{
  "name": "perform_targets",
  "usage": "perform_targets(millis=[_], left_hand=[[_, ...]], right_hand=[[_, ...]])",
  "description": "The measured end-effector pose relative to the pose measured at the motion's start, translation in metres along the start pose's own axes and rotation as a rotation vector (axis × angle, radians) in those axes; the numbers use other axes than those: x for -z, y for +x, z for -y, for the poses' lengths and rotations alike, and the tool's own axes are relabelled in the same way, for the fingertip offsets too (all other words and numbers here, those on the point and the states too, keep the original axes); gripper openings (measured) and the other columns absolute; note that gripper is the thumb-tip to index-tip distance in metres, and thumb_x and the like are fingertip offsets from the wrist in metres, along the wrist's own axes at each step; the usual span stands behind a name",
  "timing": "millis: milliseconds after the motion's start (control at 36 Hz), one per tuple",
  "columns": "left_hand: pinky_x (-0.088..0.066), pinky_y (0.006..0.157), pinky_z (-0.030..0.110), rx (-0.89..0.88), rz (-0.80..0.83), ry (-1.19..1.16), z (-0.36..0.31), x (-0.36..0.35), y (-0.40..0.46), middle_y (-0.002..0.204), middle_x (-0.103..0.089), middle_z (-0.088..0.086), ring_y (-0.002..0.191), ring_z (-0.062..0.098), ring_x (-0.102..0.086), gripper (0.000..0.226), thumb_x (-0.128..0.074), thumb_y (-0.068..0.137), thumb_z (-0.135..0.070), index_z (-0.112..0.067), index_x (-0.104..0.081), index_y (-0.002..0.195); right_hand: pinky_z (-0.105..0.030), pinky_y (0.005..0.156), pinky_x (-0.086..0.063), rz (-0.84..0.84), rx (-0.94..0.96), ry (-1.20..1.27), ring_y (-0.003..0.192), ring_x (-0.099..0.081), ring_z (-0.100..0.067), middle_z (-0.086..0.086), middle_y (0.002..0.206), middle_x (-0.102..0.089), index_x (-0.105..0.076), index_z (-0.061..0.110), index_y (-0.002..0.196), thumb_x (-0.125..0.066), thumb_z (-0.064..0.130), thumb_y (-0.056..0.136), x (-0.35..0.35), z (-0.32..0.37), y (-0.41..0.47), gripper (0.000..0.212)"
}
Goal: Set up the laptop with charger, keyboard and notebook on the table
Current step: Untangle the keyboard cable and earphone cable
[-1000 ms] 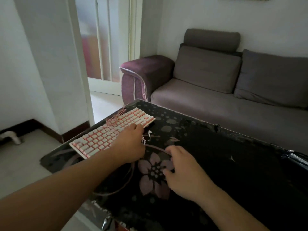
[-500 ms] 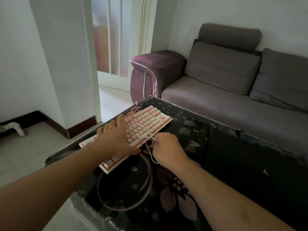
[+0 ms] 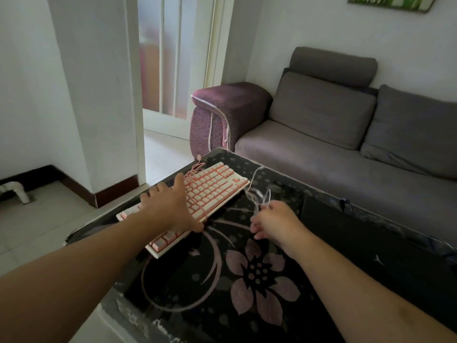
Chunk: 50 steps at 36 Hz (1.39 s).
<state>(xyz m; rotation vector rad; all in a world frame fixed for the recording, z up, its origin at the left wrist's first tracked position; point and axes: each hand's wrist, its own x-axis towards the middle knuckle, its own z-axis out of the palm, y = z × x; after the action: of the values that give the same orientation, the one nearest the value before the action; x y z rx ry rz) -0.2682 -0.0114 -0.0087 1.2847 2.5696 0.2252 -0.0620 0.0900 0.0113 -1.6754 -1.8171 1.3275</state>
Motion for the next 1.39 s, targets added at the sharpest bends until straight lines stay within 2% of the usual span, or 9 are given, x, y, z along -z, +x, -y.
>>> perform_targets(millis=[56, 139, 333, 500, 861, 1028, 1139, 1278, 1389], left_hand=[[-0.025, 0.121, 0.065, -0.013, -0.036, -0.007, 0.000, -0.001, -0.002, 0.162, -0.033, 0.015, 0.148, 0.042, -0.032, 0.142, -0.079, 0.054, -0.081, -0.030, 0.002, 0.160], [-0.043, 0.109, 0.058, -0.042, -0.091, -0.031, 0.000, 0.002, -0.005, 0.151, -0.049, 0.010, 0.134, 0.036, -0.050, 0.137, -0.076, 0.050, -0.085, -0.031, -0.009, 0.156], [-0.054, 0.099, 0.048, -0.123, -0.147, -0.023, -0.017, 0.029, -0.027, 0.137, -0.060, 0.001, 0.115, 0.026, -0.062, 0.132, -0.077, 0.050, -0.085, -0.033, -0.013, 0.153], [-0.044, 0.107, 0.056, -0.195, -0.331, -0.020, -0.042, 0.054, -0.058, 0.138, -0.059, 0.004, 0.121, 0.030, -0.058, 0.128, -0.075, 0.051, -0.085, -0.031, -0.017, 0.152], [-0.028, 0.121, 0.052, -0.607, -0.528, -0.182, -0.152, 0.095, -0.173, 0.153, -0.042, -0.005, 0.139, 0.021, -0.042, 0.136, -0.079, 0.051, -0.079, -0.032, -0.009, 0.158], [-0.026, 0.120, 0.043, -0.794, -0.465, -0.326, -0.223, 0.058, -0.228, 0.155, -0.037, -0.011, 0.142, 0.016, -0.036, 0.139, -0.074, 0.049, -0.078, -0.033, -0.007, 0.161], [-0.024, 0.124, 0.041, -0.874, -0.387, -0.340, -0.254, 0.027, -0.244, 0.157, -0.033, -0.013, 0.145, 0.013, -0.031, 0.142, -0.070, 0.049, -0.087, -0.032, -0.003, 0.162], [-0.020, 0.124, 0.038, -0.892, -0.280, -0.294, -0.274, -0.008, -0.244, 0.158, -0.032, -0.014, 0.145, 0.012, -0.031, 0.145, -0.077, 0.048, -0.078, -0.033, 0.000, 0.162], [-0.018, 0.124, 0.037, -0.894, -0.212, -0.173, -0.276, -0.016, -0.237, 0.160, -0.030, -0.013, 0.145, 0.012, -0.029, 0.146, -0.080, 0.049, -0.075, -0.035, 0.004, 0.161]], right_hand=[[-0.042, 0.079, -0.067, 0.060, -0.025, 0.001, 0.084, -0.079, -0.026, -0.016, 0.099, -0.074, -0.025, 0.011, 0.164, -0.071, -0.001, 0.091, -0.001, -0.004, -0.002, 0.086], [-0.032, 0.066, -0.066, -0.002, 0.083, -0.132, 0.069, -0.079, -0.014, -0.013, 0.125, -0.069, -0.015, 0.024, 0.167, -0.074, 0.004, 0.085, 0.004, -0.008, -0.007, 0.103], [-0.015, 0.041, -0.044, -0.136, 0.191, -0.053, 0.072, -0.070, -0.015, -0.006, 0.121, -0.064, -0.044, 0.023, 0.150, -0.064, 0.004, 0.094, 0.038, -0.012, -0.035, 0.062], [-0.028, 0.058, -0.058, -0.152, 0.203, -0.030, 0.078, -0.074, -0.023, 0.003, 0.121, -0.059, -0.055, 0.021, 0.129, -0.065, 0.008, 0.093, 0.071, -0.023, -0.053, 0.039], [-0.042, 0.066, -0.064, -0.091, 0.190, 0.433, 0.086, -0.079, -0.033, -0.019, 0.109, -0.075, -0.065, 0.008, 0.117, -0.065, 0.001, 0.099, 0.194, -0.041, -0.167, 0.020], [-0.047, 0.103, -0.053, 0.027, 0.388, 0.462, 0.119, -0.072, -0.024, -0.005, 0.128, -0.075, -0.066, 0.019, 0.134, -0.071, 0.012, 0.072, 0.223, -0.087, -0.224, 0.063], [-0.045, 0.092, -0.059, 0.162, 0.165, 0.576, 0.107, -0.076, -0.035, -0.014, 0.118, -0.078, -0.062, 0.015, 0.137, -0.075, 0.021, 0.080, 0.225, -0.126, -0.241, 0.059], [-0.036, 0.071, -0.055, 0.275, 0.035, 0.304, 0.060, -0.067, -0.027, -0.014, 0.067, -0.068, -0.076, 0.010, 0.095, -0.067, 0.028, 0.094, 0.246, -0.176, -0.251, 0.020], [-0.029, 0.066, -0.047, 0.055, 0.080, -0.212, 0.056, -0.060, -0.005, 0.007, 0.060, -0.064, -0.076, 0.023, 0.079, -0.067, 0.023, 0.096, 0.268, -0.192, -0.248, 0.019]])
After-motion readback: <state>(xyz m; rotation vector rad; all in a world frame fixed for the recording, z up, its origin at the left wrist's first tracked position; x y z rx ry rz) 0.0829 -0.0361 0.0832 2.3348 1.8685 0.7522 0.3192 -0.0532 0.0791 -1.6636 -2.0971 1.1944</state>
